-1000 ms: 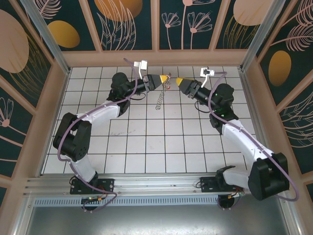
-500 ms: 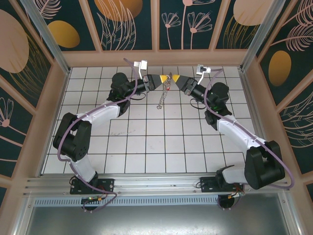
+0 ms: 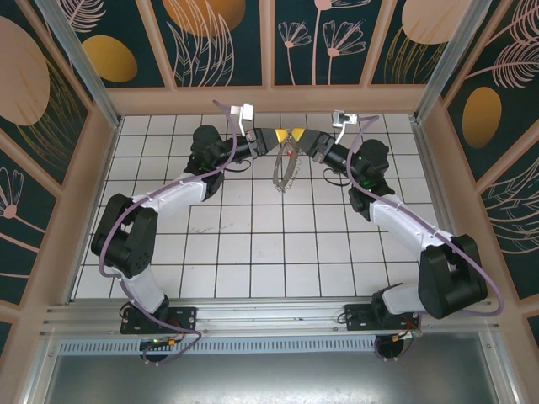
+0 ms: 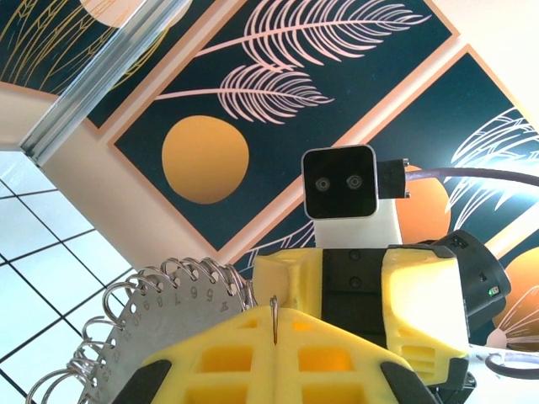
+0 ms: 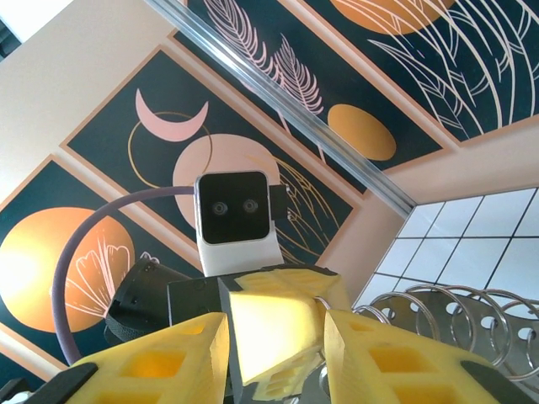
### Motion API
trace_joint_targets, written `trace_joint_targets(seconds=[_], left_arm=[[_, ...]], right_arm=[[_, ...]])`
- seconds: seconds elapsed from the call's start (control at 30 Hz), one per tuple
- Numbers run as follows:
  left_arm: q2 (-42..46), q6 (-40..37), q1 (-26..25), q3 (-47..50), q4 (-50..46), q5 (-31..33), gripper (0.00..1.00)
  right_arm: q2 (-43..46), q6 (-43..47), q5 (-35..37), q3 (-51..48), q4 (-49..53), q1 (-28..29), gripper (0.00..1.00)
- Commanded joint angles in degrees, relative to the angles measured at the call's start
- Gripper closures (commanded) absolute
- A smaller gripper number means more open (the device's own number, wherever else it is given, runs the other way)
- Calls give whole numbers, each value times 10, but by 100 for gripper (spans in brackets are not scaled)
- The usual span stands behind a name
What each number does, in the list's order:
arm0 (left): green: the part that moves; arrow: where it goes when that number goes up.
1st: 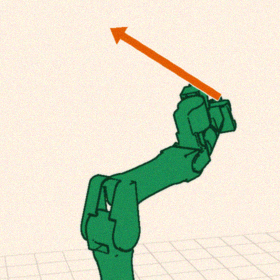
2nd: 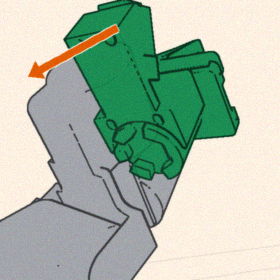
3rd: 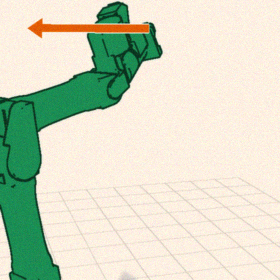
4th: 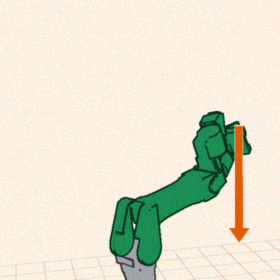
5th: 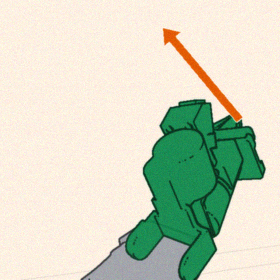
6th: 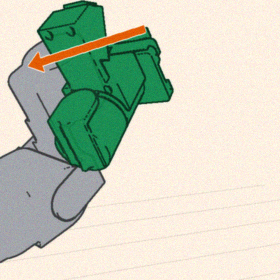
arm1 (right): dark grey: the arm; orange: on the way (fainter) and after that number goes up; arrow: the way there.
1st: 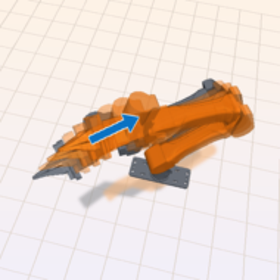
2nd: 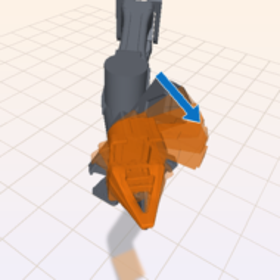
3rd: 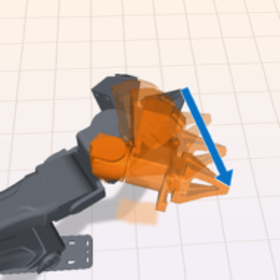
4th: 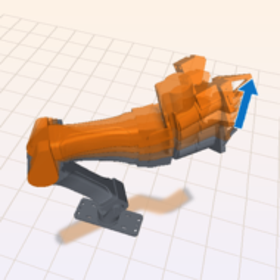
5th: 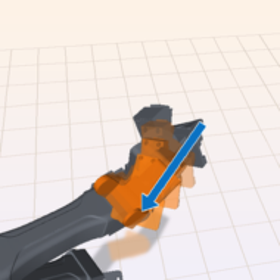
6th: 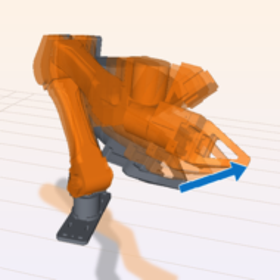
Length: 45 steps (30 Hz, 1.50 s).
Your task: Put the keys on the keyring
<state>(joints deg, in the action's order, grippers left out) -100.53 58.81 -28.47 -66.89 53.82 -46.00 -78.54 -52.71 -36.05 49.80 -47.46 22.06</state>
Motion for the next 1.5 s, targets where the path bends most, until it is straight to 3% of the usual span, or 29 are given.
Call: trace_joint_targets(seconds=[0.0, 1.47], left_arm=[[19, 2, -3, -12, 37, -4, 100], [20, -8, -4, -10, 30, -7, 100]], right_arm=[[-7, -1, -14, 21, -31, 9, 65], [-11, 6, -12, 4, -26, -3, 66]])
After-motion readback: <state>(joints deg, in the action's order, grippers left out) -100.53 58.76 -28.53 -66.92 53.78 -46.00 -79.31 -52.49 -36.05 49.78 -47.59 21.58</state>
